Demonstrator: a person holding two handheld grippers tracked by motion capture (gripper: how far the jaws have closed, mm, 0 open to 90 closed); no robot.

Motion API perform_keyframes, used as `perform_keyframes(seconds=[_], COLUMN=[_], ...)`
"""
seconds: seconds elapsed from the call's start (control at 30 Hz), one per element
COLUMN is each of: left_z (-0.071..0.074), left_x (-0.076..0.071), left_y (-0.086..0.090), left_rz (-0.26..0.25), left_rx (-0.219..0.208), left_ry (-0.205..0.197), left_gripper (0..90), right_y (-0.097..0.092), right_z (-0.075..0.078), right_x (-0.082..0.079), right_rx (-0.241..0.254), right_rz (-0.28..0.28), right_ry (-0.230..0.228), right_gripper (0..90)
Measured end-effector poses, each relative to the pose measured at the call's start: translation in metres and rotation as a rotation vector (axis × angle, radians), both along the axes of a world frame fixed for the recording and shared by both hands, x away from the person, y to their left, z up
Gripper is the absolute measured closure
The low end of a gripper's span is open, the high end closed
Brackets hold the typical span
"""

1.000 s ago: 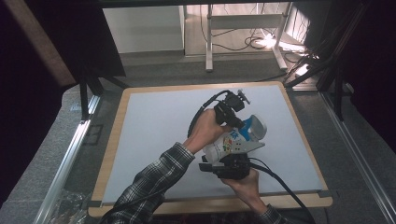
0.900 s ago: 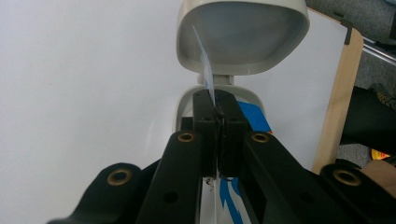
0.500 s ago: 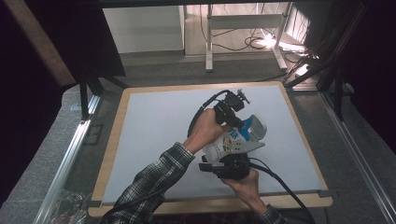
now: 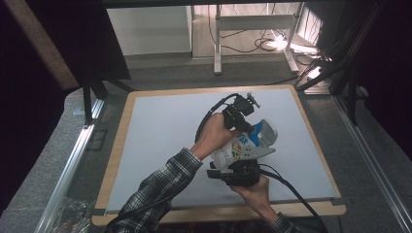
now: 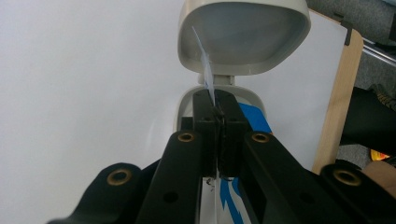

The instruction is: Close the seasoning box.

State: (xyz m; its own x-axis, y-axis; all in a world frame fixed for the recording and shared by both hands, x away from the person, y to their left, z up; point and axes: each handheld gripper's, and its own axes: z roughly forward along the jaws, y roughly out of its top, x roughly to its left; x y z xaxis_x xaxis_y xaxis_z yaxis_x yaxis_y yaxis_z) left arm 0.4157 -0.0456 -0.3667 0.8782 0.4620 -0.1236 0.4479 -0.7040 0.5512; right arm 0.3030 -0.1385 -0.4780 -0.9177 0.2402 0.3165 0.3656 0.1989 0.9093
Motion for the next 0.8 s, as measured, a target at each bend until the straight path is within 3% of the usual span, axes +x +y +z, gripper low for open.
perform_keyframes(seconds=[0.8], left_z=[0.0010], left_x=[0.0011], left_y=[-0.0009], left_rz=[0.005], left_rx=[0.006], left_ry=[0.003], left_gripper=[88.3], right_y=[0.0003], right_z=[0.0010], right_x=[-0.0003], right_rx=[0.005], right_rz=[0.000], right_ry=[-0.004], right_gripper=[61.8])
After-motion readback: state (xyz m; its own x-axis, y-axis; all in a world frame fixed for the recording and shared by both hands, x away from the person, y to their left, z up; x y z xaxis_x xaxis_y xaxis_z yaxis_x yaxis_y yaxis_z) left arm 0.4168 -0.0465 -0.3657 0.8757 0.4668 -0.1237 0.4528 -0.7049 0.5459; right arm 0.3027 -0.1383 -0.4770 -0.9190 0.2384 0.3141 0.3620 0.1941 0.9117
